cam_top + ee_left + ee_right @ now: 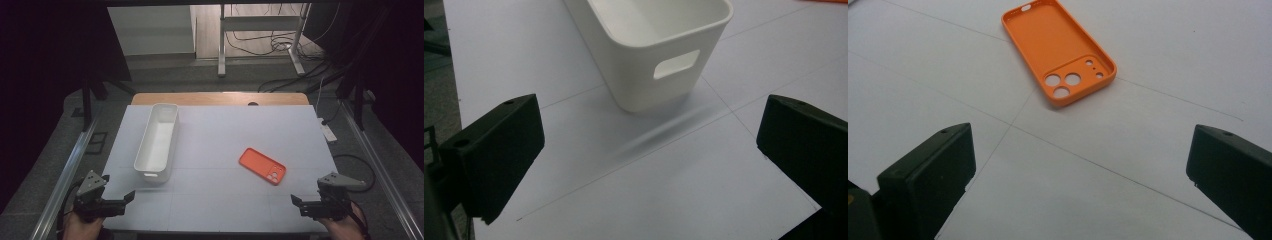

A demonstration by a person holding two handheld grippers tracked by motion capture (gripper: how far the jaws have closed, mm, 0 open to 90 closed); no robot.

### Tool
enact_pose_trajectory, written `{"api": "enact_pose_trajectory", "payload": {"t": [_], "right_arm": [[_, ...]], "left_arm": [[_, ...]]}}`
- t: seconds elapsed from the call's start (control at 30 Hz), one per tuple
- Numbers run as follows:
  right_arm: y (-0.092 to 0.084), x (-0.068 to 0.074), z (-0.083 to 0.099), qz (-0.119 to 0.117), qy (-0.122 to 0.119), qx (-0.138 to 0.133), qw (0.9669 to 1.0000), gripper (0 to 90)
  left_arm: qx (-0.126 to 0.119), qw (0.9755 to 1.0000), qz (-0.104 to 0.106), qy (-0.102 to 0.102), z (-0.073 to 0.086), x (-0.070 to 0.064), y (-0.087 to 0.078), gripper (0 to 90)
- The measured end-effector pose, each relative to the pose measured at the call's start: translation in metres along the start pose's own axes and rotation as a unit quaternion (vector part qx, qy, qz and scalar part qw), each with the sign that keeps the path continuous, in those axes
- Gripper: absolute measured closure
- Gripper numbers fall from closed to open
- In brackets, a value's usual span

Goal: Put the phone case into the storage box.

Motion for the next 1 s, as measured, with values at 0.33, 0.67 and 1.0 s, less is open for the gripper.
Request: {"api": "enact_pose_trajectory", "payload": {"t": [0.33, 0.67, 1.0], "right_arm": [[0.0003, -0.0009, 0.0003, 0.001, 0.003, 0.001, 1.0, 0.0], [0.0001, 0.0004, 0.0016, 0.0, -0.002, 0.008, 1.0, 0.0], [0.0012, -0.0004, 0.0015, -0.01, 0.002, 0.015, 0.9998, 0.0]], "left_arm": [[0.003, 0.9999, 0.01, -0.009, -0.0002, 0.0019, 0.0002, 0.0], [0.003, 0.9997, 0.022, -0.007, -0.0015, 0.002, 0.0016, 0.0], [0.003, 0.9996, 0.029, -0.006, -0.0018, 0.0019, 0.0021, 0.1]]}}
Point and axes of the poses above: each handheld gripper's, and its own axes: y roughly forward along the jaws, z roughly out of its underside, x roughly to its left, the point moved 4 cm from there along y, roughly forward along the jaws, and after that the axes turned 7 degrees about -y, right-handed, at the moved point
